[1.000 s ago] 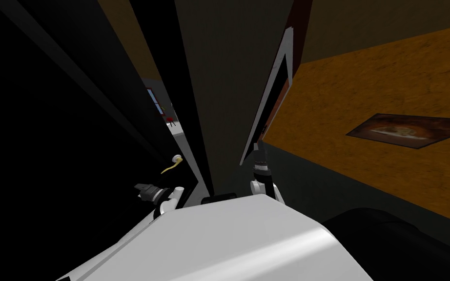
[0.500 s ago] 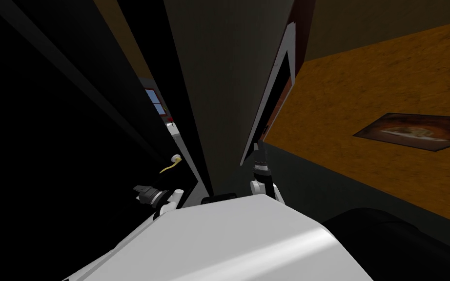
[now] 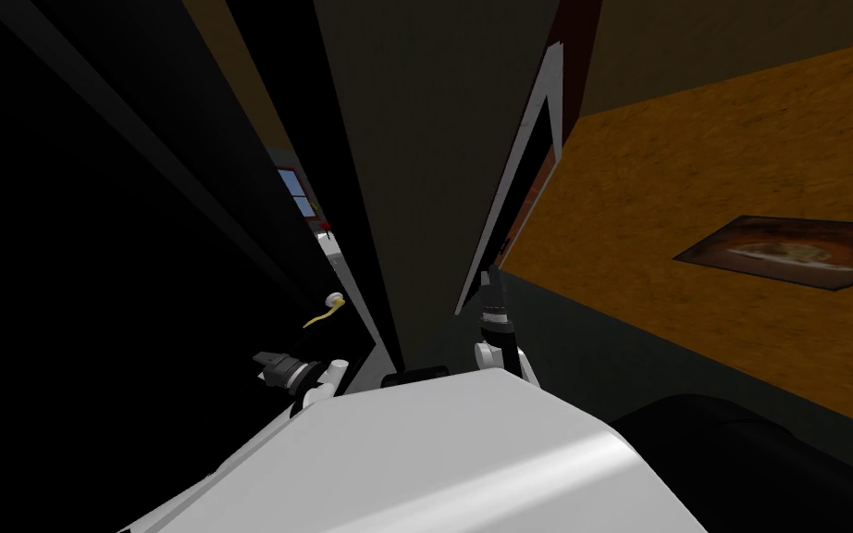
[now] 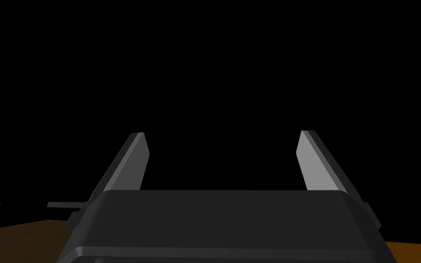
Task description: Push the door open
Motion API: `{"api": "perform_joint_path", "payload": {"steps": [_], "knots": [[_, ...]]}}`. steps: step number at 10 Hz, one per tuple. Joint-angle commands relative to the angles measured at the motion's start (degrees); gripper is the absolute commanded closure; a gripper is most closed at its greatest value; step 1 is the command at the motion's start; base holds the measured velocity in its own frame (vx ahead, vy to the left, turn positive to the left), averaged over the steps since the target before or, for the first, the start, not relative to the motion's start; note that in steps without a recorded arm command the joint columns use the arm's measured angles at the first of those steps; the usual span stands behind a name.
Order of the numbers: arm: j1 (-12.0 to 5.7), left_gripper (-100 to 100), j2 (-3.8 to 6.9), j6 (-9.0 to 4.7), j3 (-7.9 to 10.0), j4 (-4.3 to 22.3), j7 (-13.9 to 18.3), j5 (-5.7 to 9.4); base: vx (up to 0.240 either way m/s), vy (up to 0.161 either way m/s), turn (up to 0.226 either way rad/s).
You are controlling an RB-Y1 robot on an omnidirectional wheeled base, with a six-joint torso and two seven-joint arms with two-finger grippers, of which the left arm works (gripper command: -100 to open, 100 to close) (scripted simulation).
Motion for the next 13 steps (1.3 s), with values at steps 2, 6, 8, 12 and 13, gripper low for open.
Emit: {"api": "perform_joint_path", "payload": {"steps": [2,6,8,12,13], "knots": [[0.0,-100,0.0,0.01,0.0,0.0,0.0,0.0,0.0,-0.001,0.002],[0.08,-100,-0.04,-1.28,0.81,0.1,-0.4,0.91,-0.008,0.016,-0.045],[0.14,-100,-0.14,-2.68,1.67,0.3,-0.7,1.9,-0.042,0.087,-0.249],[0.17,-100,-0.2,-3.24,2.02,0.4,-0.9,2.29,-0.006,0.013,-0.037],[0.17,-100,-0.2,-3.24,2.02,0.4,-0.9,2.29,0.003,-0.007,0.019]]}}
